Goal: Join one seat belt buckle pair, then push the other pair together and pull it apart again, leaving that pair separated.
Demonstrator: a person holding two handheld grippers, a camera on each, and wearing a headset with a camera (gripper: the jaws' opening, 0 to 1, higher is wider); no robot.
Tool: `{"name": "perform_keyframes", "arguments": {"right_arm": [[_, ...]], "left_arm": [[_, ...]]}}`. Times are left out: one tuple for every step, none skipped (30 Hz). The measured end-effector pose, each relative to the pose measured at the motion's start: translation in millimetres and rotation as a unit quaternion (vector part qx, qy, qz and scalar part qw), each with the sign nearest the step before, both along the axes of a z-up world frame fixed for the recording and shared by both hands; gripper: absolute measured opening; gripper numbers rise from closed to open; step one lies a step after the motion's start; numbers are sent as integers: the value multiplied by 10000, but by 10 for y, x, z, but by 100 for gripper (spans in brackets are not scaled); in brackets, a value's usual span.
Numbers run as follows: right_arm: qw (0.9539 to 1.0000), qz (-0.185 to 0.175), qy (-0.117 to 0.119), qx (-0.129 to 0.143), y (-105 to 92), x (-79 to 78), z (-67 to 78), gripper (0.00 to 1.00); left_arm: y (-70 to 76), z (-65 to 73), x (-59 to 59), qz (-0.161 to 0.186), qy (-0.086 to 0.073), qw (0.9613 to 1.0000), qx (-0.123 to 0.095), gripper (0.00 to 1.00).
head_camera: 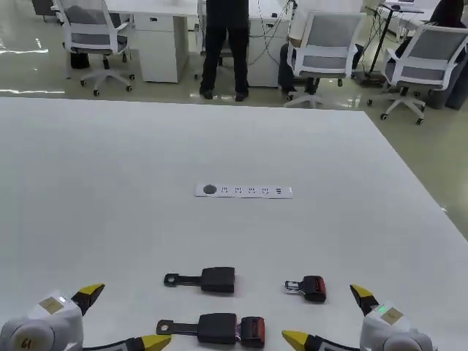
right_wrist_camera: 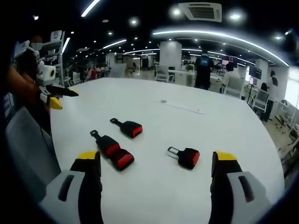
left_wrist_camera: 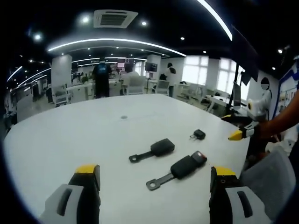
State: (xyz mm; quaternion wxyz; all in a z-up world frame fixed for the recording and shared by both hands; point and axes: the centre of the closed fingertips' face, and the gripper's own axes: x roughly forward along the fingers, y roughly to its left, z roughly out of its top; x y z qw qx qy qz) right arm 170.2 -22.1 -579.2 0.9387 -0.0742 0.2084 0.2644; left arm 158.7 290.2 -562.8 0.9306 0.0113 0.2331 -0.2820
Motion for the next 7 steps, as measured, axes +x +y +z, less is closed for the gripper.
{"name": "perform_keyframes", "arguments": {"right_arm": [[10000,-9,-17,-14,-16,-31,-7,99],[10000,-15,-27,-16,-7,-69,5,99],[10000,-26,-5,11,-14,-97,0,99],[10000,-22,29,19,-33,-103,-23,99],[10000,-14,72,-33,-43,-122,-49,99],[9999,-21,59,-81,-55,-149,-21,98],[10000,-40,30,-38,-64,-159,-5,97]], "left_arm": [[-9,9,-28,9,-24,10000,-1,100],[0,11,-38,29,-27,10000,-15,100],[17,16,-58,67,3,10000,-60,100],[20,17,-71,65,21,9999,-75,100],[-3,25,-99,60,21,10000,-64,100],[4,36,-112,61,-12,10000,-30,100],[24,55,-110,74,-59,9999,-53,100]]}}
